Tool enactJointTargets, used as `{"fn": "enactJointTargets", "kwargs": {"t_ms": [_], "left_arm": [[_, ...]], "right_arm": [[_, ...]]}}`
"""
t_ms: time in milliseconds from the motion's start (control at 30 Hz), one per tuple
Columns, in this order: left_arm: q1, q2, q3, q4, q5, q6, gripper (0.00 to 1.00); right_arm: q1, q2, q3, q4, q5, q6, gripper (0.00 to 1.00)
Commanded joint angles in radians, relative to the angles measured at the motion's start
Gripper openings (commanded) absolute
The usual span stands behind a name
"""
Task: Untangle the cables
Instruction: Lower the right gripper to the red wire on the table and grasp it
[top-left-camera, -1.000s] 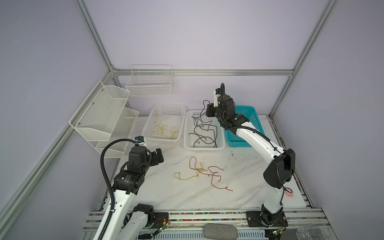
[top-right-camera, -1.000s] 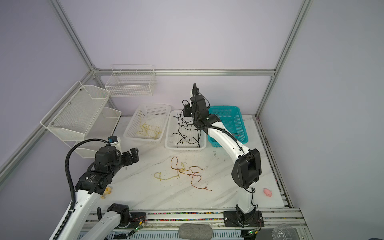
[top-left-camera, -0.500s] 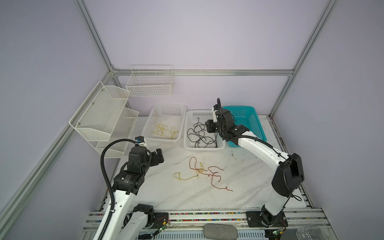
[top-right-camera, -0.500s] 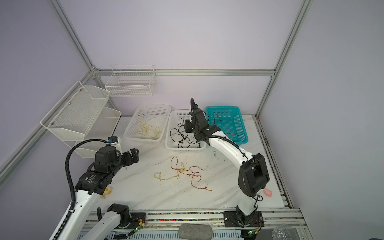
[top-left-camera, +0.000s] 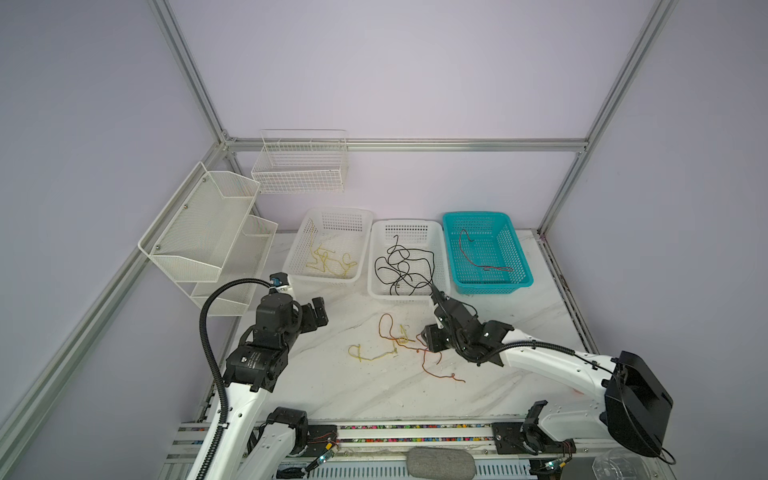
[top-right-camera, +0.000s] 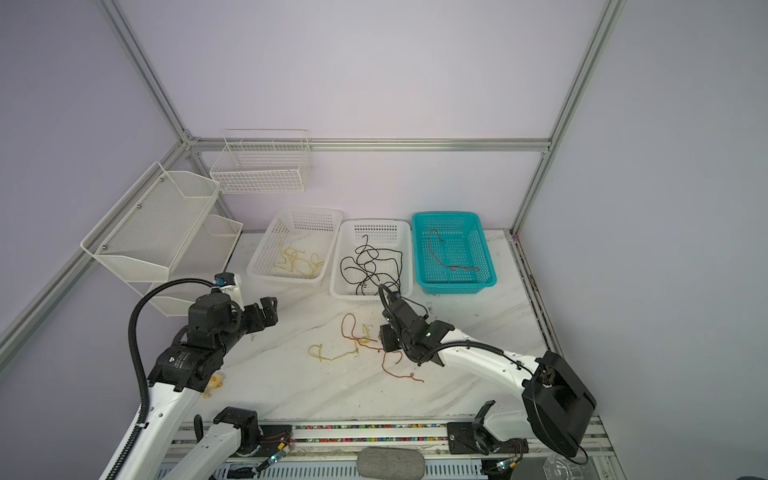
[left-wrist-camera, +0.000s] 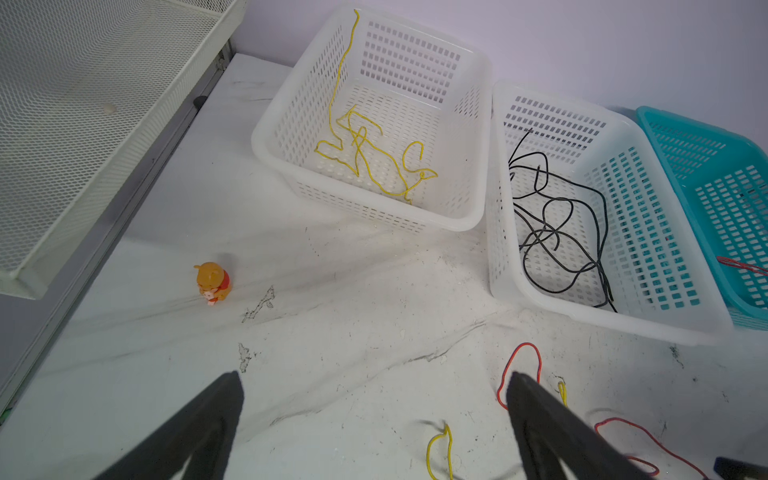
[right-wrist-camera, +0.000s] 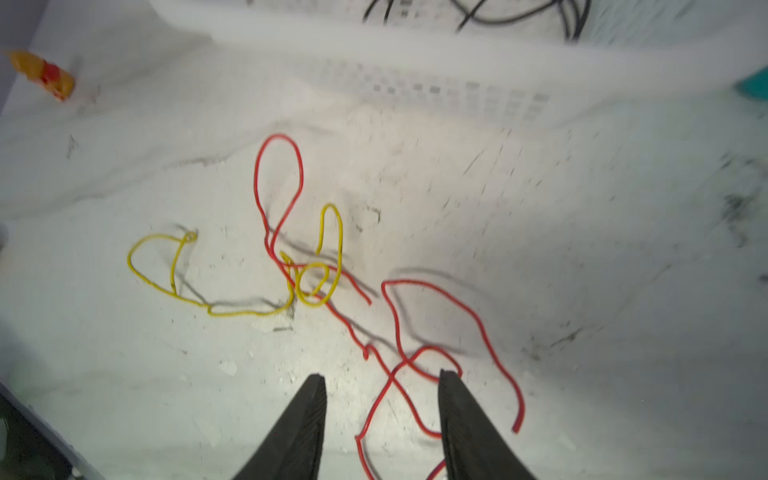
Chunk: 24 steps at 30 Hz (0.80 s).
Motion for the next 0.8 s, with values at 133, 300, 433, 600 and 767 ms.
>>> {"fn": "enactJointTargets", "kwargs": {"t_ms": [133, 300, 433, 600, 767], "left_arm": [[-0.007, -0.011, -0.045, 0.030, 0.007, 0.025, 1.00], [-0.007, -0.007, -0.045, 0.030, 0.007, 0.026, 1.00], [-0.009, -0.008, -0.045, 0.029, 0.004, 0.028, 1.00], [-0.008, -0.004, -0.047, 0.030, 0.002, 0.029, 1.00], [-0.008, -0.001, -0.045, 0.030, 0.004, 0.030, 1.00]], "right_arm": [[0.026, -0.022, -0.108, 0.032, 0.053, 0.079, 0.48], [0.034, 0.024, -0.127, 0.078, 0.068, 0.069, 0.48], [0.038, 0.087, -0.118, 0.109, 0.099, 0.045, 0.48], [0.038, 0.137, -0.098, 0.125, 0.094, 0.014, 0.47], [0.047, 0.135, -0.092, 0.141, 0.059, -0.023, 0.29]]}}
